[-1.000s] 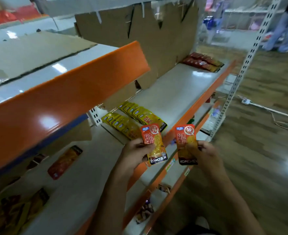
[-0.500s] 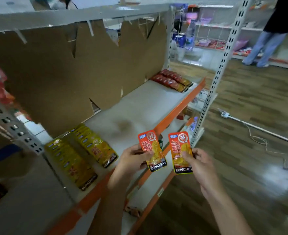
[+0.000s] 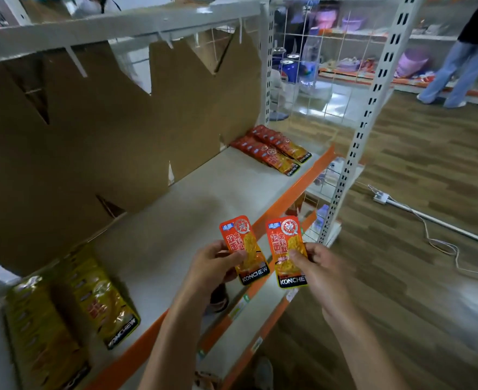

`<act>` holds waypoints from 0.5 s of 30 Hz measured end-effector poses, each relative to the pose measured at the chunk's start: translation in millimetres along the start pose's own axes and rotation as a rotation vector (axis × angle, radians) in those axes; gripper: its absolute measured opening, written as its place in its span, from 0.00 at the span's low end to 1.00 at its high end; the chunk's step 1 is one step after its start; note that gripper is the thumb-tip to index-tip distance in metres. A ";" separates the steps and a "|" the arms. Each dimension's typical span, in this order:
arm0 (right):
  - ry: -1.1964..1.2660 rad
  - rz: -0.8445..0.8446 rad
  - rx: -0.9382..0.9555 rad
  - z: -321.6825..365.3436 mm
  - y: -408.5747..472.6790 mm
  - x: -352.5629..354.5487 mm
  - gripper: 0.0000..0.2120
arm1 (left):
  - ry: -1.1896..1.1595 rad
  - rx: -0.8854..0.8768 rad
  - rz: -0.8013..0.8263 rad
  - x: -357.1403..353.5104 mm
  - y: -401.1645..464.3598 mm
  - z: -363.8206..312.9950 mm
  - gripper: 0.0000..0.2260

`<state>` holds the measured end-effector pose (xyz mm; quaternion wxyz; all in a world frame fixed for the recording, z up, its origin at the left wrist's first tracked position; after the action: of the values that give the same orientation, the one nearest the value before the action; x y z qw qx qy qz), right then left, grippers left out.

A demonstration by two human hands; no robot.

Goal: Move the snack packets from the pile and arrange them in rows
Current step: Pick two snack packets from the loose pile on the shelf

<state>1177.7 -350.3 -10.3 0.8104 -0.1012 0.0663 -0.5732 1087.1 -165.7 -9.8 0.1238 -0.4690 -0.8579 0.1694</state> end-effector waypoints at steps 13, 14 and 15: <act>-0.063 0.109 0.001 40.8 140.3 -23.0 0.06 | 0.032 0.035 -0.050 -3.3 128.1 -57.9 0.11; -0.076 0.124 0.007 43.2 148.4 -25.3 0.05 | 0.036 0.040 -0.071 -2.6 134.2 -58.6 0.11; -0.086 0.139 0.011 44.9 156.2 -27.6 0.05 | 0.035 0.047 -0.096 -1.6 139.5 -59.1 0.11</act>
<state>1321.6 -270.0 -4.4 0.8510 -0.1164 0.0349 -0.5110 1216.3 -86.7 -12.8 0.1577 -0.4270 -0.8730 0.1751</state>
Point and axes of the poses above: each hand's wrist, its own y-axis towards the middle knuckle, its own x-axis out of the back of the hand, z = x × y, the point moved 1 cm from there along y, towards the middle knuckle, and after that the axes turned 3 degrees about y, right-handed, at the moved point
